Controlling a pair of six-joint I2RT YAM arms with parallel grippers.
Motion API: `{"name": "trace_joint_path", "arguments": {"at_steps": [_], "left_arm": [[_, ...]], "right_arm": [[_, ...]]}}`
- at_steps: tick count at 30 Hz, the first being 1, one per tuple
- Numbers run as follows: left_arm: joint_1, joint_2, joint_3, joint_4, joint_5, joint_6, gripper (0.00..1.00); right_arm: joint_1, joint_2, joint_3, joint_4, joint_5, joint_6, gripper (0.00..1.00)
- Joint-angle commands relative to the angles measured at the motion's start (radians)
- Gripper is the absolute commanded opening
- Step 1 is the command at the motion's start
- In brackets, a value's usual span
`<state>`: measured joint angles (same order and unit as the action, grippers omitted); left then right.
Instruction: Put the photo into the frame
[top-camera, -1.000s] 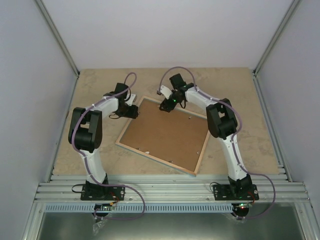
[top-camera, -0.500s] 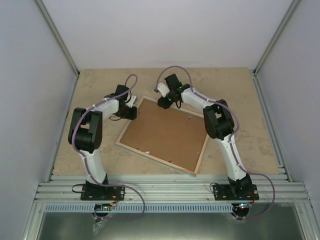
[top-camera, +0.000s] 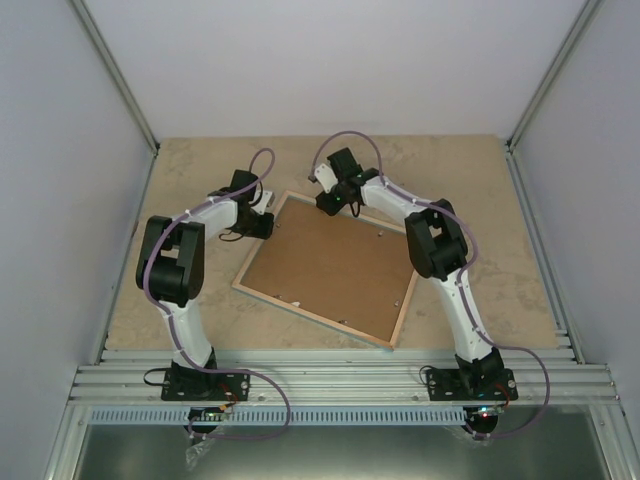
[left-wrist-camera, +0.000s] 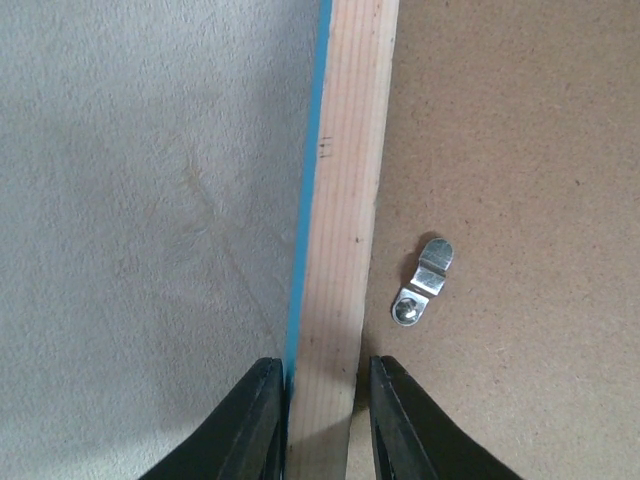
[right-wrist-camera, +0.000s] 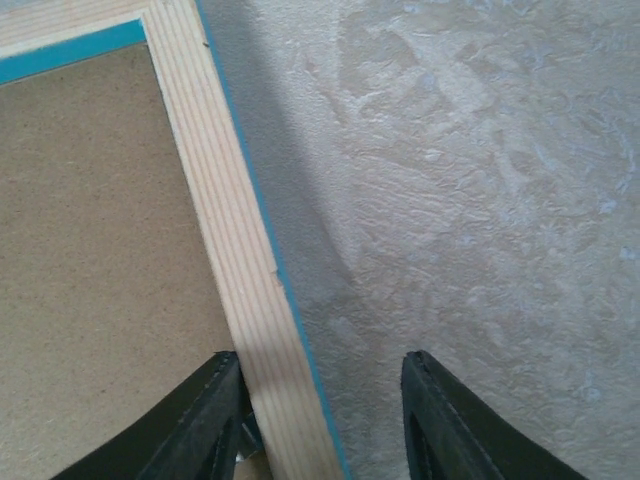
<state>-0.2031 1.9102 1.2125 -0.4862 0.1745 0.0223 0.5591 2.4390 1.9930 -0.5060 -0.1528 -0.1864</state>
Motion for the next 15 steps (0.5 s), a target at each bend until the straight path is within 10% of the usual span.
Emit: {"name": "trace_joint_path", "arguments": {"at_steps": [1, 15], "left_arm": [[-0.018, 0.035, -0.027, -0.041, -0.014, -0.004, 0.26], [-0.018, 0.043, -0.014, -0.043, -0.013, -0.013, 0.29]], "right_arm": [[-0.011, 0.004, -0.005, -0.064, 0.031, -0.022, 0.49], [-0.166, -0.252, -0.107, -0.143, -0.252, -0.201, 0.83]]}}
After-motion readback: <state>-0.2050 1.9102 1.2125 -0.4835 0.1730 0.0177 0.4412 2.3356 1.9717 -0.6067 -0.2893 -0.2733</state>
